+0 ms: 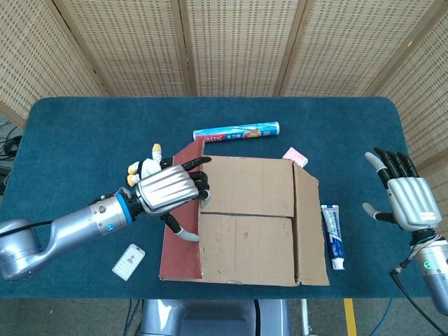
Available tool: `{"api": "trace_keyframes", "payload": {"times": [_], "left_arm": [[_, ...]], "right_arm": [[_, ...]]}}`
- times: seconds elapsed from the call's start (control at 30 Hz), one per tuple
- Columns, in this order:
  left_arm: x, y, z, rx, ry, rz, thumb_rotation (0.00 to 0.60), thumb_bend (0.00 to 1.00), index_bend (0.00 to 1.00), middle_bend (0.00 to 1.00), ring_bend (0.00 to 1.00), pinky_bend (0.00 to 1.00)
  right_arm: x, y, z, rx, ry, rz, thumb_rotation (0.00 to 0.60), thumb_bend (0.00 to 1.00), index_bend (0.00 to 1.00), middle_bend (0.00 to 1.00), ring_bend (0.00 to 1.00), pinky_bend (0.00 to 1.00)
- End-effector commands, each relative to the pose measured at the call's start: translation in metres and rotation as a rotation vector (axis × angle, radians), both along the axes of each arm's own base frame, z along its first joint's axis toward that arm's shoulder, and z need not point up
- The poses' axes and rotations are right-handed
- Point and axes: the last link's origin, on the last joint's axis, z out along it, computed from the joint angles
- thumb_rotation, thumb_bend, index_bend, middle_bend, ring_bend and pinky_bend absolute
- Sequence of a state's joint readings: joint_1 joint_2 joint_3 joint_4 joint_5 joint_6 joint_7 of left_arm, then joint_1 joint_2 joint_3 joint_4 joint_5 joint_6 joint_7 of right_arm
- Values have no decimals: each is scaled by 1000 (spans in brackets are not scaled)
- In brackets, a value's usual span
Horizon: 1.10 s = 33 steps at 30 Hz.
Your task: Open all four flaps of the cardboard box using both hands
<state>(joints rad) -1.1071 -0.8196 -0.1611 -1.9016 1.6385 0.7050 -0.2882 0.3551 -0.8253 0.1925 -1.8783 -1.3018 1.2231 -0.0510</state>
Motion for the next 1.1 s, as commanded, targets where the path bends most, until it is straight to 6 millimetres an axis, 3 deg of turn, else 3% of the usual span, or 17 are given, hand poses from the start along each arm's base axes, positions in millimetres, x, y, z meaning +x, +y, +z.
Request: {"api": "trace_keyframes", "payload": {"times": [0.03,0.7,0.83,0.97,1.1], "left_arm": [[-8,-3,10,5,-6,14,232,21,492,447,275,0],[-75,-29,72,90,-47,81,233,19,492,447,275,0],[-85,-33,79,110,-50,95,233,19,492,447,275,0],[-109,-38,87,143,-37,156,232,17,492,447,275,0],[-124,-40,85,153,-21,200,231,19,492,447,275,0]], "right_arm": [[2,0,0,1,2,4,600,260,75,33,0,0],[22,3,-3,14,26,37,600,260,75,33,0,0],[23,3,-3,14,27,39,600,260,75,33,0,0],[26,2,-4,19,24,43,600,260,75,33,0,0],[24,2,-5,21,20,39,600,260,75,33,0,0]]}}
